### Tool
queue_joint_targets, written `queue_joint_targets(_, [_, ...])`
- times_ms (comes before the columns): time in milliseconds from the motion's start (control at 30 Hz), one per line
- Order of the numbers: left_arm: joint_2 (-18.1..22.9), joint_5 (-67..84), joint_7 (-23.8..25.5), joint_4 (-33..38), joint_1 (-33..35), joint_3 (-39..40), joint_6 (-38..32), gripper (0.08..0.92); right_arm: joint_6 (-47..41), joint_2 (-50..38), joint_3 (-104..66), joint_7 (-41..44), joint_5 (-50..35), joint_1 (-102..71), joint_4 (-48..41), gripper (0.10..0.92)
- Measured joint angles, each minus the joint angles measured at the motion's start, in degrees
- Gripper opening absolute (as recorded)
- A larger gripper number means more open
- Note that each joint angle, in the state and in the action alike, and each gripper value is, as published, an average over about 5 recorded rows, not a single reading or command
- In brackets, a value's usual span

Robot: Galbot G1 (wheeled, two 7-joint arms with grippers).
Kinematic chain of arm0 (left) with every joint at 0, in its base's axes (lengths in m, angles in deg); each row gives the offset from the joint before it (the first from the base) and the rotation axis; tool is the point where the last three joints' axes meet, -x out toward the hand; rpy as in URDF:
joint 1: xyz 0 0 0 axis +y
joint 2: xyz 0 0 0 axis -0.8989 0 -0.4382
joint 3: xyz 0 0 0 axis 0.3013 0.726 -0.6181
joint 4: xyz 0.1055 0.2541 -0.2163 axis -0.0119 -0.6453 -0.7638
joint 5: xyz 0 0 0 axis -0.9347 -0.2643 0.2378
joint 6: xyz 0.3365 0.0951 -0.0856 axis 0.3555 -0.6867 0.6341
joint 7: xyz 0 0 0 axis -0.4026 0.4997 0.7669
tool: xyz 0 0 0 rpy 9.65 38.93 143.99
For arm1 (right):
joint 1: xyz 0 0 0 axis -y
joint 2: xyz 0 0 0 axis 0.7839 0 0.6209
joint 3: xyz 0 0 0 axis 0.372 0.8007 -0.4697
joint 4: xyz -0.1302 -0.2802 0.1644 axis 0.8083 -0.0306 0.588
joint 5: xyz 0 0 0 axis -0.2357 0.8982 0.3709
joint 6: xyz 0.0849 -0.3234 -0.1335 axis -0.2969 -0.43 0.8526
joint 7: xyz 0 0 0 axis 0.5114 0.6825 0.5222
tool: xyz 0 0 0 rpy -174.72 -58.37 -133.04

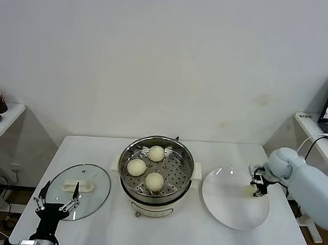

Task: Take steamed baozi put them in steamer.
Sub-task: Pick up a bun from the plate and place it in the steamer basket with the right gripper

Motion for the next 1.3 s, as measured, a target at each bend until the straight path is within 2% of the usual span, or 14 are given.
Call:
queue_joint_targets(167, [-0.2,0.2,0.0,-0.3,-0.6,0.5,0.0,0.823,-2.2,-2.9,6.1,-0.1,-6.0,7.7,5.4,0.455])
queue_joint_targets(367, [-0.5,0.6,0.0,-0.5,-1.2,1.0,0.1,0.823,-6.2,-3.3,17.2,-1.5,-16.9,22.7,12.6,0.458])
queue_joint_targets(600, [-0.7,0.8,0.0,-0.3,-1.3,1.1,0.0,0.823,-12.7,1.2,29.3,-5.4,-31.7,38.4,19.3,0.463])
queue_joint_targets(800, [-0.6,0.8,0.0,-0.3,-1.4,0.9,0.0,0.823,-18.9,7.5,35.9,-9.8,-41.3,45.0,21.8,0.467])
queue_joint_targets(1033, [-0.3,0.9,0.0,-0.8,-1.5,0.2,-0.2,0.823,-23.6,14.8,39.7,-13.8,-46.2,46.2,21.1,0.467])
queue_joint_targets(1300, [-0.1,1.1,0.0,-1.2,-1.7,-0.4,-0.2,0.823,-25.9,20.4,40.8,-15.3,-45.5,42.4,16.3,0.467])
